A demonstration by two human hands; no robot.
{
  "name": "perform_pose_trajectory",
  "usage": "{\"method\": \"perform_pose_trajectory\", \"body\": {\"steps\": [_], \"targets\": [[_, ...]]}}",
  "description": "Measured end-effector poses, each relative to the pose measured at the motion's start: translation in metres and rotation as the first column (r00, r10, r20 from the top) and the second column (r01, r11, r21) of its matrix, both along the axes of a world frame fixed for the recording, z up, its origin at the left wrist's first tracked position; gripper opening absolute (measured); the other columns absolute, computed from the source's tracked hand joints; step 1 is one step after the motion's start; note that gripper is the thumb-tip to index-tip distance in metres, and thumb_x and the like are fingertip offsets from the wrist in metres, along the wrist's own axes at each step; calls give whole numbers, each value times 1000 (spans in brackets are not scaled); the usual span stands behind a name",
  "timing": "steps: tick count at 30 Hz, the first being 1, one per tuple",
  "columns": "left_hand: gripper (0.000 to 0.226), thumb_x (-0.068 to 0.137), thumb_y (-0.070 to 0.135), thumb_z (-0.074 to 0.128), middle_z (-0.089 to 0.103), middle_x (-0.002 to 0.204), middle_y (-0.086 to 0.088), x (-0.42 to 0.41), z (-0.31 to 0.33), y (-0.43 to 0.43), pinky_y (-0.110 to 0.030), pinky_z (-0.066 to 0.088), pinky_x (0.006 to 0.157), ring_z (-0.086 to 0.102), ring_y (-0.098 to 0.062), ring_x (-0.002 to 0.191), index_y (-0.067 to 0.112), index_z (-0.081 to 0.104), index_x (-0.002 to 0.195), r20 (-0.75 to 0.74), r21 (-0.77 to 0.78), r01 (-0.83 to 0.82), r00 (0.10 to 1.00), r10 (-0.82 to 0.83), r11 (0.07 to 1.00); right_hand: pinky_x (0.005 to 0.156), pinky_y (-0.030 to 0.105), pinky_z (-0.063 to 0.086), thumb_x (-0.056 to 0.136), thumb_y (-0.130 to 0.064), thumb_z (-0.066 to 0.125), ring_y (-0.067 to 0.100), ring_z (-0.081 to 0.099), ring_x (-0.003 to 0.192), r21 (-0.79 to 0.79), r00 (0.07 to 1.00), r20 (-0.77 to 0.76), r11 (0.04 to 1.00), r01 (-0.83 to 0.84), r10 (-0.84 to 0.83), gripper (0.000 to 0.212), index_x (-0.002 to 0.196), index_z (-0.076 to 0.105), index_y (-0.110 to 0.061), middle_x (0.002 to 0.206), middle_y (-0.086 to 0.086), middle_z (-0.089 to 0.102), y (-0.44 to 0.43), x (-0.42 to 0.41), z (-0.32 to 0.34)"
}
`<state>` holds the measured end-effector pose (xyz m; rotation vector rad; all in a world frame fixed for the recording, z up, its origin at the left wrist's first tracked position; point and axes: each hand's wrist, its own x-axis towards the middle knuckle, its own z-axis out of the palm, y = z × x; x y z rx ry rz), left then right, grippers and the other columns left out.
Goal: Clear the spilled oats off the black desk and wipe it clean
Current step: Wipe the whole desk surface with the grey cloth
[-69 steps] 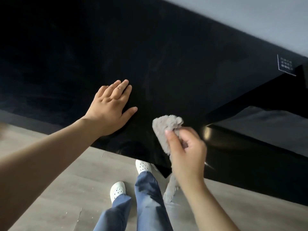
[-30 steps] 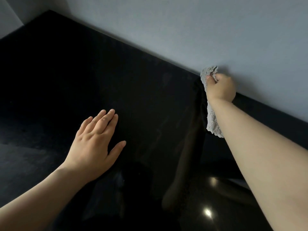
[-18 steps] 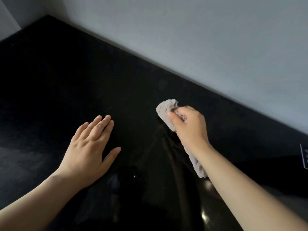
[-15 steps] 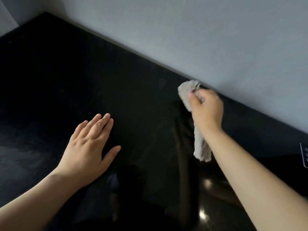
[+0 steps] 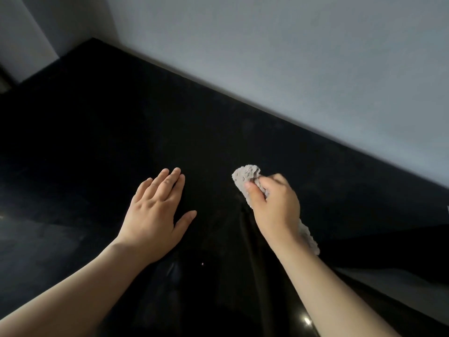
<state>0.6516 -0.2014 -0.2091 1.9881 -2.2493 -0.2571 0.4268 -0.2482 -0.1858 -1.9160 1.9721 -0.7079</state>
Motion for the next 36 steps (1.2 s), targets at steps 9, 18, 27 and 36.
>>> {"method": "perform_pose_trajectory", "body": {"steps": [9, 18, 27, 36], "targets": [[82, 86, 64, 23, 28, 156, -5, 6, 11, -7, -39, 13, 117, 22, -23, 145, 10, 35, 147, -5, -6, -5, 1000, 5, 1000, 59, 25, 33, 96, -30, 54, 23, 55, 77, -20, 951, -48, 952, 305, -305, 34, 64, 50, -19, 94, 2, 53, -60, -27, 9], [76, 92, 55, 46, 10, 161, 4, 10, 23, -7, -30, 3, 118, 5, -15, 148, 18, 19, 153, -62, 67, 20, 998, -16, 998, 50, 19, 33, 88, -31, 64, 5, 51, 59, 92, 993, 89, 992, -84, 76, 46, 53, 35, -32, 78, -10, 54, 61, 31, 9], [75, 93, 51, 48, 7, 161, 2, 12, 37, -9, -31, 5, 118, 4, -16, 148, 15, 19, 152, -111, 109, 32, 994, -20, 994, 60, 27, 31, 91, -30, 60, 22, 51, 75, -38, 973, 31, 972, 230, -229, 41, 56, 42, -19, 86, 0, 50, -5, -12, 14], [72, 89, 58, 34, 38, 151, -1, 47, 24, 91, -31, 16, 118, 28, -15, 142, 11, 46, 142, -196, 57, 120, 975, -107, 991, 58, 21, 42, 85, -31, 68, 5, 55, 71, -14, 986, 8, 986, -165, 165, 18, 73, 67, -17, 91, -13, 57, 117, 42, -4]]}}
